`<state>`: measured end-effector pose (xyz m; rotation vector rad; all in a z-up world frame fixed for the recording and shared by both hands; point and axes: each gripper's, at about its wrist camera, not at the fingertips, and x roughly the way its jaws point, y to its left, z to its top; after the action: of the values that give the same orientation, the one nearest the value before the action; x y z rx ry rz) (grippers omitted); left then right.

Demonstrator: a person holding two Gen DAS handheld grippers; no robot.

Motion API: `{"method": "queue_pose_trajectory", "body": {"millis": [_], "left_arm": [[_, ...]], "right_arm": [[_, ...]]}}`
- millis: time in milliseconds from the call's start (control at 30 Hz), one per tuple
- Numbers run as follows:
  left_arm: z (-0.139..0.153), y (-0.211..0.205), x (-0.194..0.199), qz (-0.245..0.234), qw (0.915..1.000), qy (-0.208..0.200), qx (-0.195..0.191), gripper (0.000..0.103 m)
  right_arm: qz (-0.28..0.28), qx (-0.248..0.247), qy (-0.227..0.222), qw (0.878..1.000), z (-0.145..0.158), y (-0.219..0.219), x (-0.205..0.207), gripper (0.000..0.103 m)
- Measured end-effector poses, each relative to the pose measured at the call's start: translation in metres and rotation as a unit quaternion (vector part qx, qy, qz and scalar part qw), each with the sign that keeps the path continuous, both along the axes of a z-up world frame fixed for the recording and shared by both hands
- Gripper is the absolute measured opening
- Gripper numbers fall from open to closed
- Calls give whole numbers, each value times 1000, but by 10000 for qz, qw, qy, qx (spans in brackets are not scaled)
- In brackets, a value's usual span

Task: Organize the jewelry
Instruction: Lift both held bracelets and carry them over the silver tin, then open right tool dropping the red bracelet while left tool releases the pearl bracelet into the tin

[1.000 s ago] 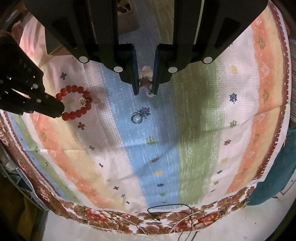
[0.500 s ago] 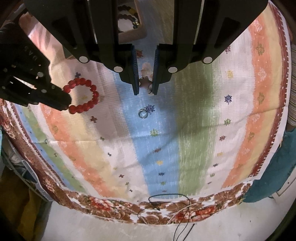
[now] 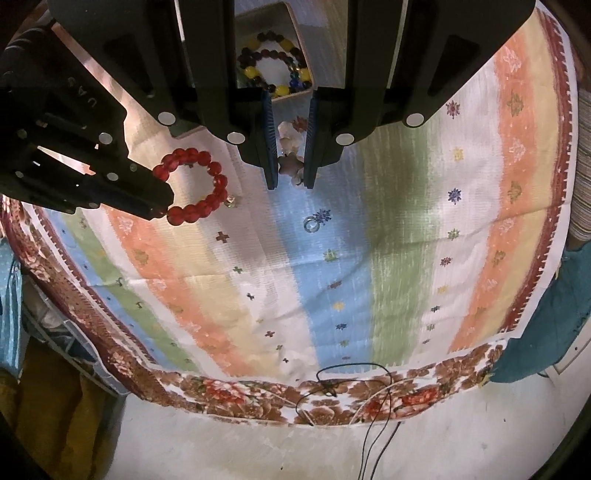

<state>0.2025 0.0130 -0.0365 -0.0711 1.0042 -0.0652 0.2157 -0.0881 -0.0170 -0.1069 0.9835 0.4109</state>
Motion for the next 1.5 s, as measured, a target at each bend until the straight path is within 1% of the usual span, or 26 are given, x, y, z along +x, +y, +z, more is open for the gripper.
{"method": "queue_pose_trajectory", "body": {"millis": [267, 533, 933, 1333, 1400, 1433, 1467, 1500], "left_arm": [[17, -8, -22, -99, 9997, -224, -96, 14], [25, -13, -43, -164, 9991, -353, -160, 14], [27, -19, -64, -269, 9987, -412, -138, 14], [21, -23, -80, -256, 9990, -335, -122, 14], [20, -21, -79, -173, 9994, -297, -89, 15], [19, -19, -79, -72, 9996, -276, -32, 20], [18, -16, -78, 22, 9997, -261, 12, 28], [18, -12, -77, 94, 9996, -255, 10, 31]], "right_arm": [[-38, 98, -39, 9999, 7, -9, -14, 14], [3, 158, -126, 9998, 13, -15, -34, 14], [82, 175, -176, 9997, 15, -19, -57, 14], [78, 150, -41, 9998, 8, -24, -73, 14], [24, 110, -24, 9999, 7, -26, -73, 16], [-11, 41, -74, 10000, 8, -26, -74, 21], [-35, -13, -124, 9999, 9, -26, -74, 26], [-60, -43, -155, 9999, 9, -27, -73, 35]]}}
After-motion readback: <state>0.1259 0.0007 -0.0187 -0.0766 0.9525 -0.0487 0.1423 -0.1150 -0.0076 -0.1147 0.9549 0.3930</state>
